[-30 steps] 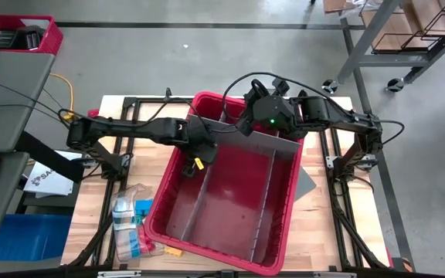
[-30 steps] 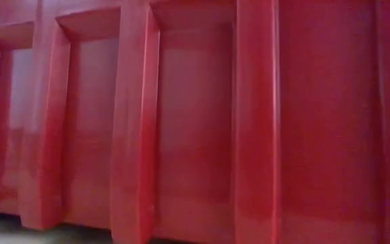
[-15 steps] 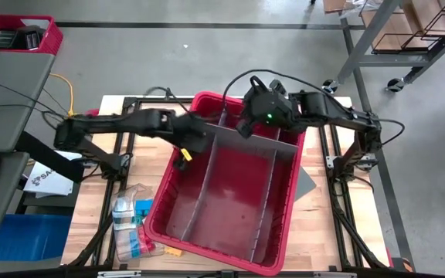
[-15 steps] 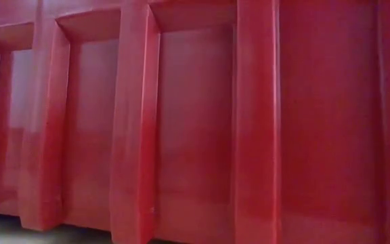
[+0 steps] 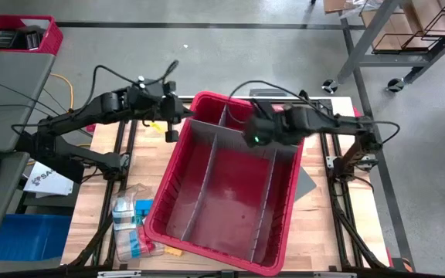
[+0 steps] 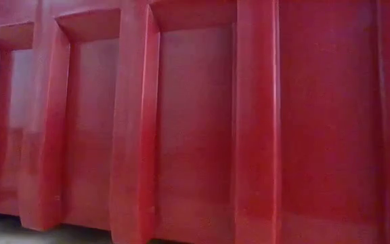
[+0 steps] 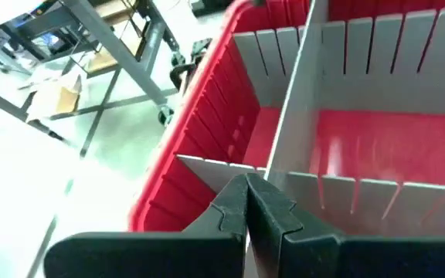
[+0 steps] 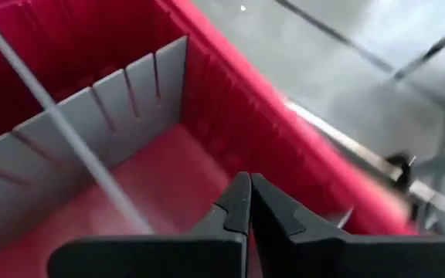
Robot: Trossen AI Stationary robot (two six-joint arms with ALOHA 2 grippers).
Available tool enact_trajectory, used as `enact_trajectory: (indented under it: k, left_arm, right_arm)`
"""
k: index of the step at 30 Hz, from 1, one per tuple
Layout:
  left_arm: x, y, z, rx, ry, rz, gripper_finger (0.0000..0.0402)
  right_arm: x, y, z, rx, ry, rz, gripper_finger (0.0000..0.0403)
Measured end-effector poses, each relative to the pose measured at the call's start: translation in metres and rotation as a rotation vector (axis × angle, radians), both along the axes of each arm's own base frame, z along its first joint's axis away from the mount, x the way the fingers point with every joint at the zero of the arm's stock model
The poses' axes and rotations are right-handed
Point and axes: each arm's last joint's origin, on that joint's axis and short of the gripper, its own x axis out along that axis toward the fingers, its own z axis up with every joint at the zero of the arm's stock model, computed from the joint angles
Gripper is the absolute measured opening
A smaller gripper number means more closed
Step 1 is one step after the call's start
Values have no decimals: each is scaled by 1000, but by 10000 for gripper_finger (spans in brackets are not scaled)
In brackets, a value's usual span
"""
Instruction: Sort Items/Unsort Items
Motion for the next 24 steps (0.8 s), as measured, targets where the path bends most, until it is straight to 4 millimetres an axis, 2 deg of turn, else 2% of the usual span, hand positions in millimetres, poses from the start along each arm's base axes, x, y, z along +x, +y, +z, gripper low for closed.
enact_trajectory:
  k: [3, 8, 13, 20, 24]
  left_arm:
    - [-1, 8, 3, -37, -52, -11, 0]
    - [11, 34, 1, -93, -188, -94, 0]
    - [31, 56, -29, -152, -131, -122, 0]
    - [56, 55, -54, -202, -38, -163, 0]
    - [65, 52, -64, -219, -7, -180, 0]
  right_arm:
    - [-13, 18, -4, 28, -107, -74, 0]
    - [-26, 39, -5, 66, -221, -134, 0]
    - [-27, 61, -41, 25, -196, -179, 0]
    - [-36, 61, -72, -88, -213, -284, 0]
    - [-38, 58, -90, -61, -152, -297, 0]
